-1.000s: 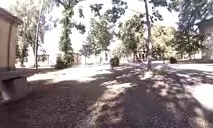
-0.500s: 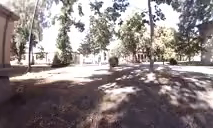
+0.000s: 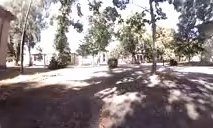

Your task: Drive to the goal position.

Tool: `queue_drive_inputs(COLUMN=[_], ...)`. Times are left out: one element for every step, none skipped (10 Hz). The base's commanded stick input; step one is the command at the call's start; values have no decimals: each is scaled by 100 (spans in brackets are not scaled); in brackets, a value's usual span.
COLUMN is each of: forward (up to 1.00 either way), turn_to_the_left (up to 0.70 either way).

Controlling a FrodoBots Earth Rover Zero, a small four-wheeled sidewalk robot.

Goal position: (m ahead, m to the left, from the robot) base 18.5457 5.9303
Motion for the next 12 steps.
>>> queue_drive_inputs(forward=[70,70,70,70,70,70,70,70,70,70,70,70], turn_to_the_left=[0,0,0,0,0,0,0,0,0,0,0,32])
